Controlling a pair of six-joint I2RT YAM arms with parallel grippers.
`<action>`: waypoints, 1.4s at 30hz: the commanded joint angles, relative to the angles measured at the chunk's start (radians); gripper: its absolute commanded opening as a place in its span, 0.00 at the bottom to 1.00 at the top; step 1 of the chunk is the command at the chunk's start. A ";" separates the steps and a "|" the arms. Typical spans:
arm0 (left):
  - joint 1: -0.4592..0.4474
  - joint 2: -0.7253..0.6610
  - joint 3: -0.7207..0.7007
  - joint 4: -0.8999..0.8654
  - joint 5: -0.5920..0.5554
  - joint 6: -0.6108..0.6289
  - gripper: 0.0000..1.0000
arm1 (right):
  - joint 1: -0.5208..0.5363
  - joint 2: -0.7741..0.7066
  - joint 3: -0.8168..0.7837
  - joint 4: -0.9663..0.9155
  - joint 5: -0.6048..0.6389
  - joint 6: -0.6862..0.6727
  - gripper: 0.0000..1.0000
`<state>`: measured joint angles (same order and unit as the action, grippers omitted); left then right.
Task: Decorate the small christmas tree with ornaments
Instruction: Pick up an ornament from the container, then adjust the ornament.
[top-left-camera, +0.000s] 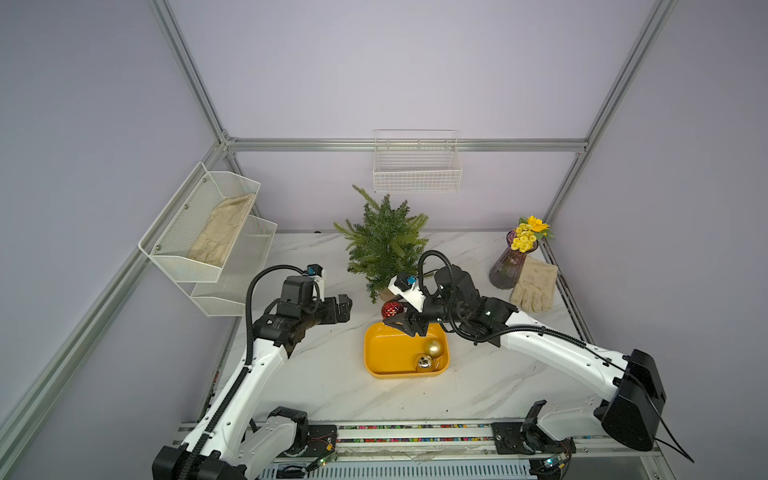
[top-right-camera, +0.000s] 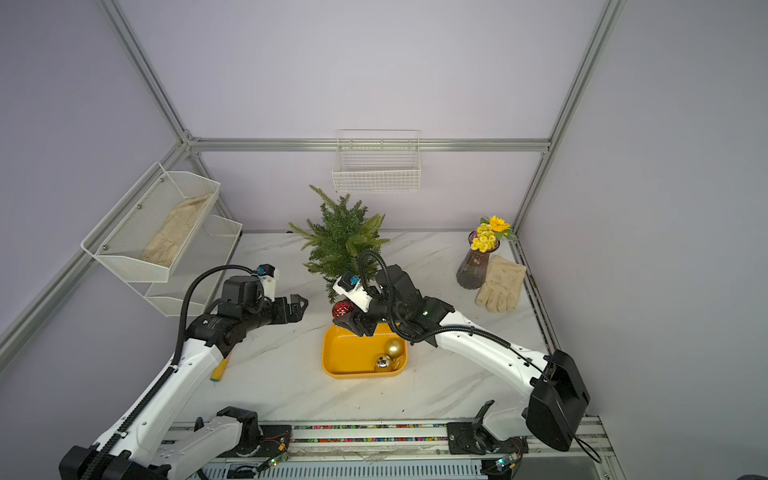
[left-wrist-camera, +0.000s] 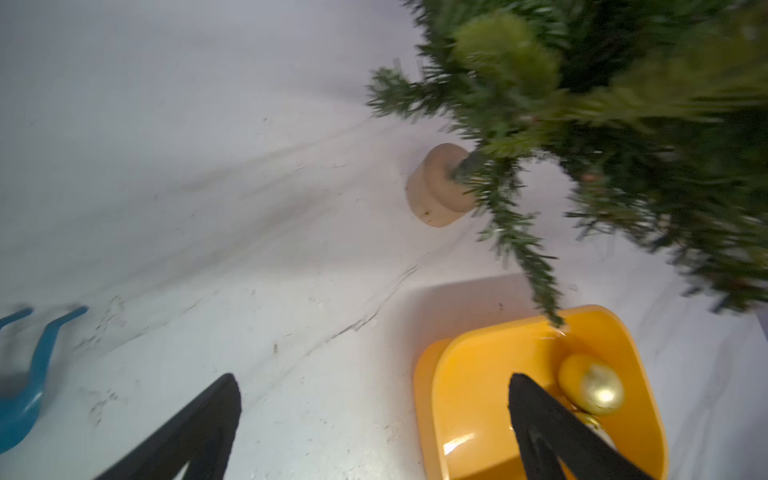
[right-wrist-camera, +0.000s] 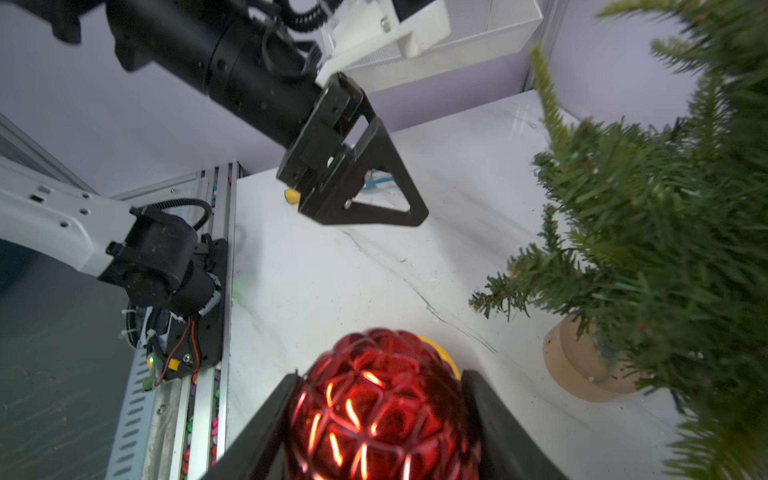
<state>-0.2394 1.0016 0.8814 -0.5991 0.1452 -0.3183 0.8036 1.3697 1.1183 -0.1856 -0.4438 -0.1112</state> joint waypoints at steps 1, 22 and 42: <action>-0.120 -0.029 0.055 0.121 0.058 0.030 1.00 | -0.020 -0.046 -0.005 0.106 -0.024 0.229 0.58; -0.587 -0.073 -0.163 0.818 -0.278 0.476 1.00 | -0.102 -0.135 -0.074 0.252 0.028 1.176 0.56; -0.623 0.071 -0.131 0.979 -0.243 0.585 0.83 | -0.115 -0.182 -0.163 0.334 -0.036 1.291 0.54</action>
<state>-0.8551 1.0851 0.7616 0.3271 -0.1371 0.2554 0.6964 1.2167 0.9627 0.0982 -0.4686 1.1458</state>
